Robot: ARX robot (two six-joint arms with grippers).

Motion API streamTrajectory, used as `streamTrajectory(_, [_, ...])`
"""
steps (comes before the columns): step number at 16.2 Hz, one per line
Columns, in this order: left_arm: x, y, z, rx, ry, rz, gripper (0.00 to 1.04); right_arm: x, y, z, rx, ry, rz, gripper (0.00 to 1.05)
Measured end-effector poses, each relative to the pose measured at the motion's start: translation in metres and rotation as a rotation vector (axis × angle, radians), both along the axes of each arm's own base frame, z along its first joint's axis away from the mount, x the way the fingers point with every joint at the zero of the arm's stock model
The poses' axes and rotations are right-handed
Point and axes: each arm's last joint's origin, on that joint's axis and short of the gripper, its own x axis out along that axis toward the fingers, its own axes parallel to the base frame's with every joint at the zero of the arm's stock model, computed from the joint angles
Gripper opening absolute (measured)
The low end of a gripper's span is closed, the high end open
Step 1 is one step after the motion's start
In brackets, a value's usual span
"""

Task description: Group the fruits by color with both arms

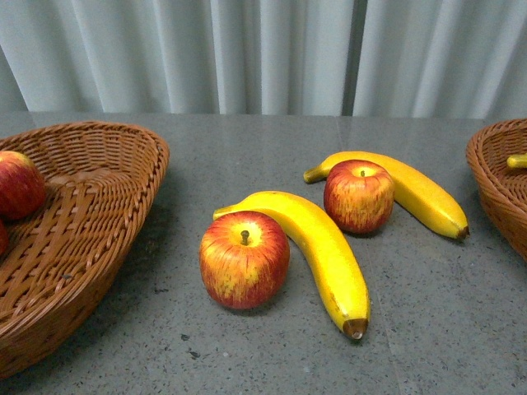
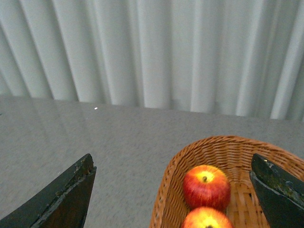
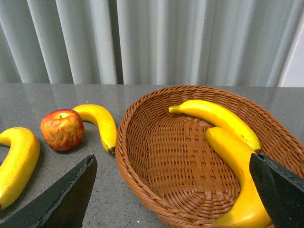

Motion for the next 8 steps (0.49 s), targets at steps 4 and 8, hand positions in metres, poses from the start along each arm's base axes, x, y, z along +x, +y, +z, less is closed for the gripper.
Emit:
streamTrajectory(4, [0.085,-0.036,0.02,0.148,0.226,-0.419,0.98,0.0,0.0,0.0,0.0,0.0,0.0,0.98])
streamTrajectory(8, [0.104,-0.105,0.023,0.263,0.347,-0.808,0.98,0.0,0.0,0.0,0.0,0.0,0.0,0.98])
